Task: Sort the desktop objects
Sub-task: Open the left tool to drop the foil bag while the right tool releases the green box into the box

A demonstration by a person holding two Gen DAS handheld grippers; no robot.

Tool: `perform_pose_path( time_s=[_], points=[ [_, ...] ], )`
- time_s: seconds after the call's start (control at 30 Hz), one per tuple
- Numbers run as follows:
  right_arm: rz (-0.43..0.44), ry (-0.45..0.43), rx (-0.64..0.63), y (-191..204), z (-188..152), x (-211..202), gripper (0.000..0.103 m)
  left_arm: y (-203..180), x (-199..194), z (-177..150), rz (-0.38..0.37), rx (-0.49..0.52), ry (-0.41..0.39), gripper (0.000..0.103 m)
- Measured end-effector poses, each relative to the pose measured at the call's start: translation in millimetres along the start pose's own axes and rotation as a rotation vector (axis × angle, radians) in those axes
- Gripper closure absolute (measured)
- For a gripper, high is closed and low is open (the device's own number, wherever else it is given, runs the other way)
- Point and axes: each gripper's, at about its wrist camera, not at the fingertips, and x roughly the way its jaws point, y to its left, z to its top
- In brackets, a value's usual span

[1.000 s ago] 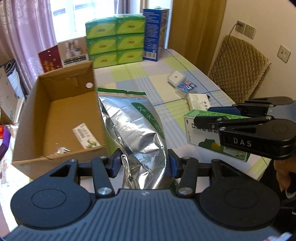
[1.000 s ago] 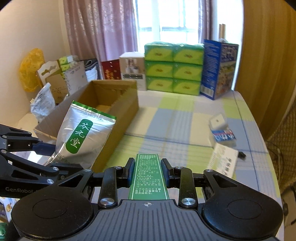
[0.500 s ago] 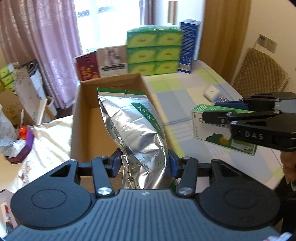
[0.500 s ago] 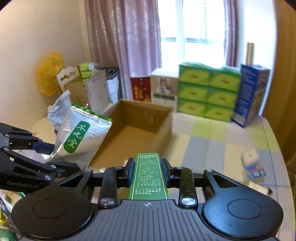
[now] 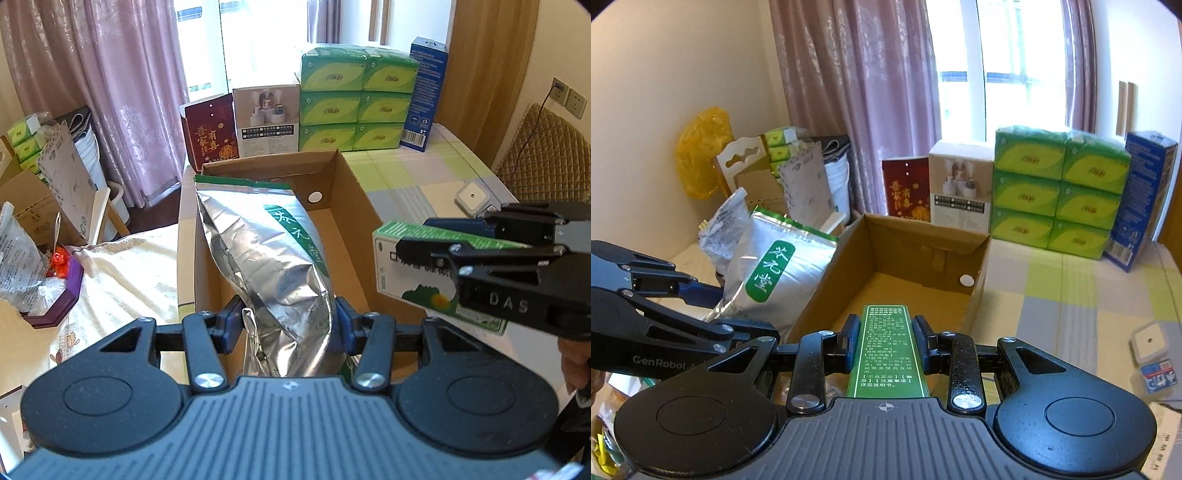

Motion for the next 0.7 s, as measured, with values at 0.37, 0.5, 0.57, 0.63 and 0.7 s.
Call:
perform_pose_path(
  time_s=[0.37, 0.5, 0.57, 0.63, 0.7],
  points=[
    [-0.001, 0.011, 0.042, -9.3, -3.9, 35.7, 0.075, 15.5, 48.7, 6.3, -0.024, -0.021, 0.014, 0.057],
    [0.000, 0.013, 0.044, -7.8, -5.4, 44.6, 0.075, 21.8, 58.6, 6.2, -0.014, -0.035, 0.009, 0.056],
    [0.000, 0.016, 0.048, -7.3, -5.6, 48.9, 0.075, 25.2, 59.2, 5.9, -0.008, -0.047, -0.003, 0.055],
    [0.001, 0.017, 0.052, -6.7, -6.2, 52.5, 0.075, 28.6, 56.5, 5.0, -0.005, -0.060, -0.014, 0.053],
    [0.002, 0.022, 0.054, -5.3, -7.0, 55.3, 0.075, 31.5, 52.2, 3.2, 0.000, -0.064, -0.024, 0.053]
  ],
)
